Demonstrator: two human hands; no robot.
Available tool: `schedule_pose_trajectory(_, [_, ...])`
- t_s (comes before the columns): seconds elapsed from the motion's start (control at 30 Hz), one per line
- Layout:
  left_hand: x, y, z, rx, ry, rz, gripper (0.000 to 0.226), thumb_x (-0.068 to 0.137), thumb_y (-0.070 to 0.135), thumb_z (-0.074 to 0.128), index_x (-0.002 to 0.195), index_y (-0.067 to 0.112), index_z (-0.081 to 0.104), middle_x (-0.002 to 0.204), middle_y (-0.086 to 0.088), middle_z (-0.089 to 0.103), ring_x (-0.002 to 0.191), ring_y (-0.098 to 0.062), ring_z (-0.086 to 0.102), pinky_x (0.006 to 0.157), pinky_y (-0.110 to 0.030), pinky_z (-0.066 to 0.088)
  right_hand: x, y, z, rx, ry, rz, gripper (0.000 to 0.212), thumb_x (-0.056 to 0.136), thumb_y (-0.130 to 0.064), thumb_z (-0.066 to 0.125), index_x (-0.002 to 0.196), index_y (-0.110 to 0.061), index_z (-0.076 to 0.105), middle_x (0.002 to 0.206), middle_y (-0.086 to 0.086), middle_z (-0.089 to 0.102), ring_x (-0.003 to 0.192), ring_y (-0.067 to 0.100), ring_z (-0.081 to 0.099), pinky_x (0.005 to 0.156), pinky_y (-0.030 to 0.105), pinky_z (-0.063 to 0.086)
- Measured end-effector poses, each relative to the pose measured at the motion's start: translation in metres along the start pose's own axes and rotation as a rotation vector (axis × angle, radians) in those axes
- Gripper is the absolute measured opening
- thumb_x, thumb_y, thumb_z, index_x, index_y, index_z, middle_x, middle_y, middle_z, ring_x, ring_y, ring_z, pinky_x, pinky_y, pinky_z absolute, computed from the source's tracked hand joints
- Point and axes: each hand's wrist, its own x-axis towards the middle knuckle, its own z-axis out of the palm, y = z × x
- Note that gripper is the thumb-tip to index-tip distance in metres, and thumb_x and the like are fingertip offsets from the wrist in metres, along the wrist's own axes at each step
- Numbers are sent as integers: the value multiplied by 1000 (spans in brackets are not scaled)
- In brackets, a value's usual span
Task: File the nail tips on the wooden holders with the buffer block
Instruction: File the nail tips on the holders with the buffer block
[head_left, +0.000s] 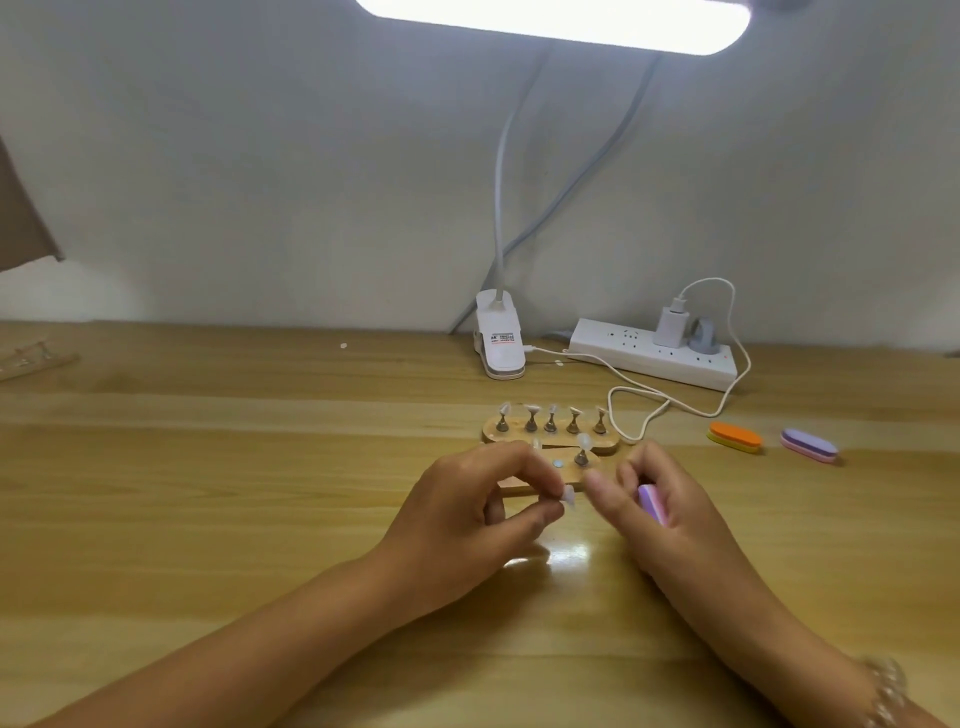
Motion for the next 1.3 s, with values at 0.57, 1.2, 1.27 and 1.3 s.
schedule_pose_trajectory(0.57, [4, -4, -11, 417, 200, -191, 50, 77, 49, 71, 118, 35, 46, 114, 22, 48, 103, 3, 43, 88, -14, 35, 0, -3, -10, -378, 151, -256, 32, 74, -56, 58, 89, -28, 64, 59, 1, 51, 56, 17, 50, 56, 38, 47])
schedule_pose_trajectory(1.2, [1, -2, -10, 649, -2, 79, 47, 76, 48, 63, 118, 29, 56, 100, 15, 51, 93, -4, 46, 84, -21, 39, 1, 4, -12, -574, 164, -270, 19, 78, -41, 69, 94, -31, 68, 86, -5, 50, 71, 13, 53, 57, 39, 51])
schedule_pose_trajectory(1.27, [1, -1, -11, 647, -16, 73, 47, 76, 49, 62, 118, 30, 56, 100, 14, 51, 93, -4, 46, 84, -20, 38, 1, 5, -12, -580, 165, -280, 22, 77, -43, 67, 95, -30, 67, 87, -4, 51, 72, 14, 54, 57, 40, 52])
schedule_pose_trajectory(1.3, [2, 0, -11, 645, -19, 70, 47, 76, 49, 62, 118, 30, 56, 100, 15, 51, 93, -4, 46, 84, -20, 38, 1, 4, -12, -588, 163, -293, 26, 77, -44, 66, 97, -30, 68, 88, -4, 50, 71, 13, 54, 57, 39, 52])
